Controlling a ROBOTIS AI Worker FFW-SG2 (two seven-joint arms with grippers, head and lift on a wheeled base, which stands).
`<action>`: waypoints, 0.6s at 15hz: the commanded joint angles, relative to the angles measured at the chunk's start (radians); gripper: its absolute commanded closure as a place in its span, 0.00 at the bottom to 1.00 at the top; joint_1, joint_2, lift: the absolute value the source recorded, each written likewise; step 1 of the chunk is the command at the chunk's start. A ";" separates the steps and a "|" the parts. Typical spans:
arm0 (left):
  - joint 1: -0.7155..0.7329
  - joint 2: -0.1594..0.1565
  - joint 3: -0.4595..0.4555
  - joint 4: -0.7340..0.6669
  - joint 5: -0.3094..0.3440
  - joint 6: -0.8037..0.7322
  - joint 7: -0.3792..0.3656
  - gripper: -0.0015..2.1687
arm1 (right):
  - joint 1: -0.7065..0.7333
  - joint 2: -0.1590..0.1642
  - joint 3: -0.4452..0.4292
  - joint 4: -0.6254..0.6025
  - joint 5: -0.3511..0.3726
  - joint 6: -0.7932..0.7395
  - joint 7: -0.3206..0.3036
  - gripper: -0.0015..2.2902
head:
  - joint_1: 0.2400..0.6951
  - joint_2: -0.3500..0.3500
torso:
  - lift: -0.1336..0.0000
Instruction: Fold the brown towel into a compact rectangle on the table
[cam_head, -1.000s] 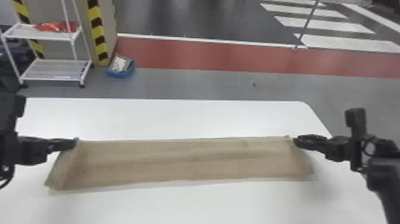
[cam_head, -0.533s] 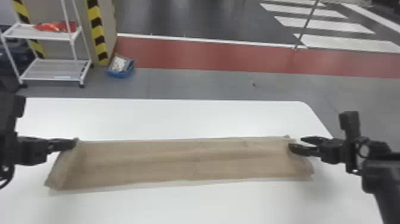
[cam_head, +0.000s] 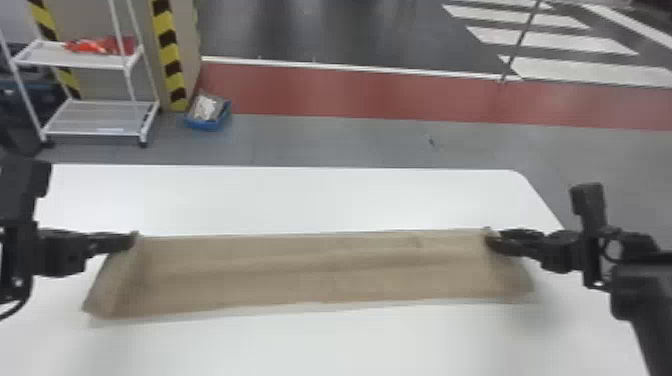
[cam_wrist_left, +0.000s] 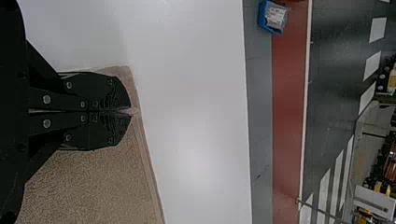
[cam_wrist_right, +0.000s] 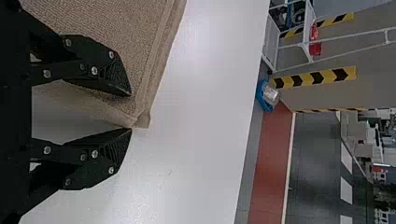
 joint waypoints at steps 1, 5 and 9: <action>0.000 0.000 0.000 0.000 0.000 0.000 0.000 0.56 | 0.000 0.000 -0.001 -0.001 -0.003 0.003 0.005 0.32 | 1.00 0.28 | 0.07; 0.000 0.000 0.002 -0.002 0.000 0.000 0.000 0.56 | 0.025 0.002 -0.031 -0.041 -0.015 0.018 0.009 0.32 | 1.00 0.28 | 0.07; 0.009 0.000 0.011 -0.023 0.008 0.006 0.000 0.63 | 0.052 0.003 -0.045 -0.120 -0.023 0.067 0.026 0.46 | 1.00 0.27 | 0.07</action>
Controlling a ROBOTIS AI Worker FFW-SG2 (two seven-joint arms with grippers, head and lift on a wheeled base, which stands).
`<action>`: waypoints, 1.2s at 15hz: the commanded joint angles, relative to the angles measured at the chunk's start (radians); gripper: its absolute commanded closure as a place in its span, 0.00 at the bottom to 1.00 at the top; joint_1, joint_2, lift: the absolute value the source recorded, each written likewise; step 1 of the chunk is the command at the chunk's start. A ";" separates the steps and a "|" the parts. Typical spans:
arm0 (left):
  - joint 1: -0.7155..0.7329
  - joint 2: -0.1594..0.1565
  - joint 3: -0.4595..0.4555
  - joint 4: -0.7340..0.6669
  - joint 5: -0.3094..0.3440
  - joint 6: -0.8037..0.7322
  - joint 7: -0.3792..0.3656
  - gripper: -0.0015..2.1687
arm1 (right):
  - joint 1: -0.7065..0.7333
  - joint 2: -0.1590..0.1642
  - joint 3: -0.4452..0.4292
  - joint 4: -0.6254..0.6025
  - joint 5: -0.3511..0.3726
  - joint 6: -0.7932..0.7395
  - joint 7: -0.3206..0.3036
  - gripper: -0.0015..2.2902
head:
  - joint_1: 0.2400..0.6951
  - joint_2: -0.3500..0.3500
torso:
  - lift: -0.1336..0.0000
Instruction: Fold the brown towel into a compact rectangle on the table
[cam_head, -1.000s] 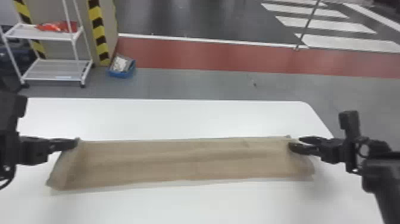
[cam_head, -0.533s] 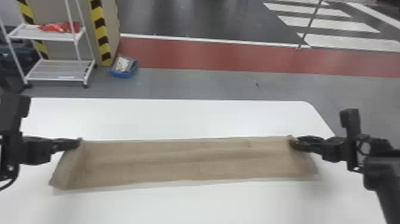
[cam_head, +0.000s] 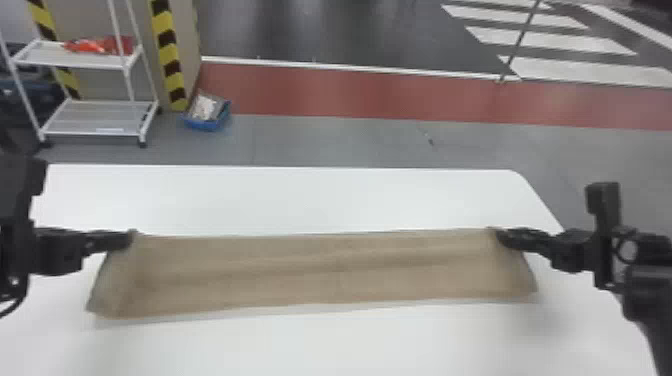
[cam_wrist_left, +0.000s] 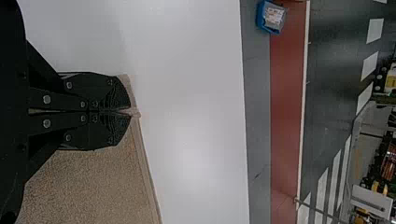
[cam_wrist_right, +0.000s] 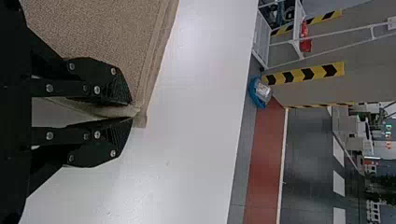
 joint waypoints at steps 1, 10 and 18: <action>0.008 0.000 0.003 -0.019 0.003 0.004 0.000 0.63 | 0.006 0.000 -0.003 -0.014 0.000 0.005 0.004 0.46 | 1.00 0.27 | 0.07; 0.038 0.000 0.070 -0.056 0.015 0.013 -0.008 0.63 | 0.024 0.003 -0.061 -0.033 -0.018 -0.026 -0.002 0.46 | 1.00 0.26 | 0.07; 0.028 0.002 0.058 0.002 0.009 -0.060 0.003 0.63 | 0.020 0.023 -0.052 -0.033 -0.025 -0.072 -0.040 0.46 | 1.00 0.27 | 0.07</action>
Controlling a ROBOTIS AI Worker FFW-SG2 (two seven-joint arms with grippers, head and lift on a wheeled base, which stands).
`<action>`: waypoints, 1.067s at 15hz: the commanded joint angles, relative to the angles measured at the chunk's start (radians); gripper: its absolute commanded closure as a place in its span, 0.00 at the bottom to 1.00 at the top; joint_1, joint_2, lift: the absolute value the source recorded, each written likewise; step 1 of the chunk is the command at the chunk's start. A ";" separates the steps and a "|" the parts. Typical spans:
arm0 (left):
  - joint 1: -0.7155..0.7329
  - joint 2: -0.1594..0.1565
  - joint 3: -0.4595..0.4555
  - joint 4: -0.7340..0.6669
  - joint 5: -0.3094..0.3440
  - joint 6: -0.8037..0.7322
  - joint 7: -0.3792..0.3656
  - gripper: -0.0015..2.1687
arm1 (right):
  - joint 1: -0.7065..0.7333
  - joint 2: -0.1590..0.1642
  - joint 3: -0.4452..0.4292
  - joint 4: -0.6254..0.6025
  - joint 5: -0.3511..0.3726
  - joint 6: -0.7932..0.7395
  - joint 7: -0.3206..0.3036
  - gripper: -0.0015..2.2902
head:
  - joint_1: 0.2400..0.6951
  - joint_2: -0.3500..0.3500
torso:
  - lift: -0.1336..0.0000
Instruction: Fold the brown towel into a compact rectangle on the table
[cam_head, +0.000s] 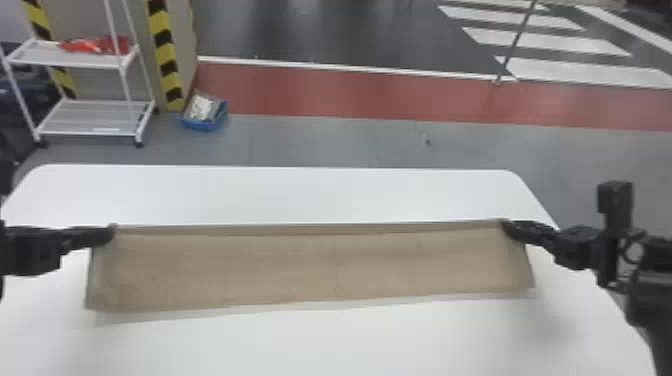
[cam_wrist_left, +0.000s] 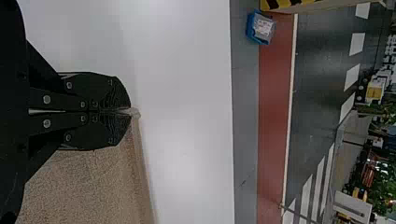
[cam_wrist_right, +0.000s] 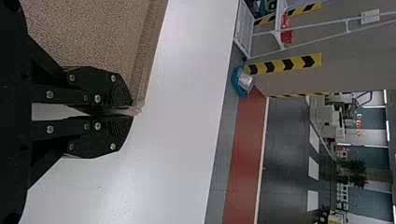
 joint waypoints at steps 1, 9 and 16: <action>-0.006 0.000 -0.008 0.026 -0.001 -0.026 -0.001 0.63 | -0.010 0.009 0.021 0.009 0.002 -0.018 -0.013 0.46 | 1.00 0.28 | 0.07; -0.024 -0.005 -0.049 0.086 -0.005 -0.091 0.003 0.27 | -0.030 0.014 0.050 0.064 0.021 -0.018 -0.065 0.13 | 1.00 0.29 | 0.07; 0.074 0.000 0.096 -0.078 0.073 -0.039 -0.001 0.01 | 0.085 0.027 -0.022 -0.114 -0.069 0.043 -0.045 0.01 | 1.00 0.29 | 0.07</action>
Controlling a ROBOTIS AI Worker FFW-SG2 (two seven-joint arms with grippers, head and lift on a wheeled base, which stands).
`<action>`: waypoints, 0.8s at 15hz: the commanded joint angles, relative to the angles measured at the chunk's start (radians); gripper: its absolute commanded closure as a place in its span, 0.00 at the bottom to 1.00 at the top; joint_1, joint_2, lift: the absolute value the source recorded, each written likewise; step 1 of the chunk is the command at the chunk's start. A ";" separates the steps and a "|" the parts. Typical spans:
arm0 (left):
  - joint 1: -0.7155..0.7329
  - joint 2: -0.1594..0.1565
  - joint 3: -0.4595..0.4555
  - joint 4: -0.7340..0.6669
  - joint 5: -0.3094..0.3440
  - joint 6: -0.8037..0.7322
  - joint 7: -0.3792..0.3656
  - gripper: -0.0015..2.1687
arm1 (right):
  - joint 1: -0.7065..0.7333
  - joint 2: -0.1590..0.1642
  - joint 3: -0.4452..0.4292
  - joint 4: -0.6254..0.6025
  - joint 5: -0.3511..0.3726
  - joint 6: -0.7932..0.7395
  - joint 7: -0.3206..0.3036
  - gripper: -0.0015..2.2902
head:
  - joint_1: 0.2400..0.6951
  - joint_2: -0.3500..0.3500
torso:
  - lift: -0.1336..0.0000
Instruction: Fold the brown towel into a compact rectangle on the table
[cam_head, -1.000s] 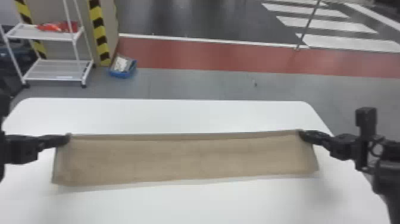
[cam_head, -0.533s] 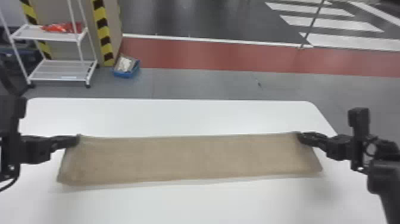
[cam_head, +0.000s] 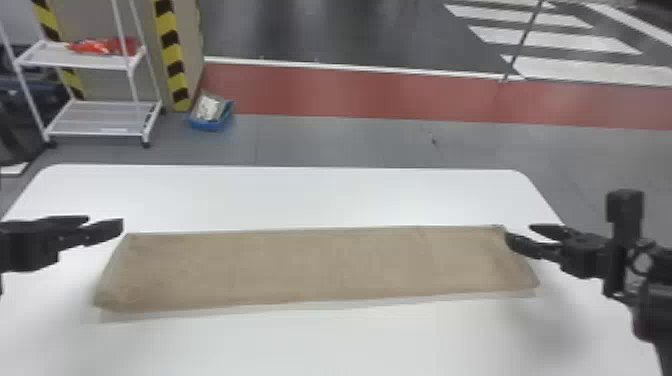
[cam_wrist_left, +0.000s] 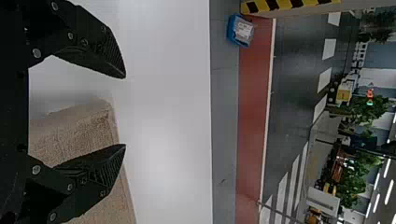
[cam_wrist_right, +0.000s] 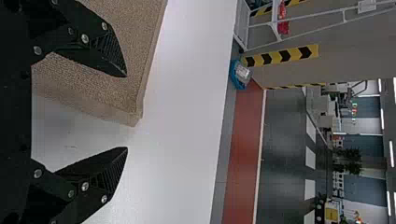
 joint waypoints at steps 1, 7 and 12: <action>0.050 0.003 0.068 -0.090 0.017 0.135 0.002 0.01 | 0.056 0.007 -0.020 -0.101 -0.049 0.049 0.013 0.02 | 1.00 0.29 | 0.07; 0.102 -0.003 0.111 -0.108 0.025 0.252 0.028 0.01 | 0.094 0.023 -0.015 -0.172 -0.075 0.067 0.019 0.02 | 1.00 0.34 | 0.07; 0.048 -0.015 0.042 -0.041 0.025 0.249 0.020 0.03 | 0.098 0.026 -0.024 -0.173 -0.075 0.067 0.026 0.02 | 1.00 0.34 | 0.07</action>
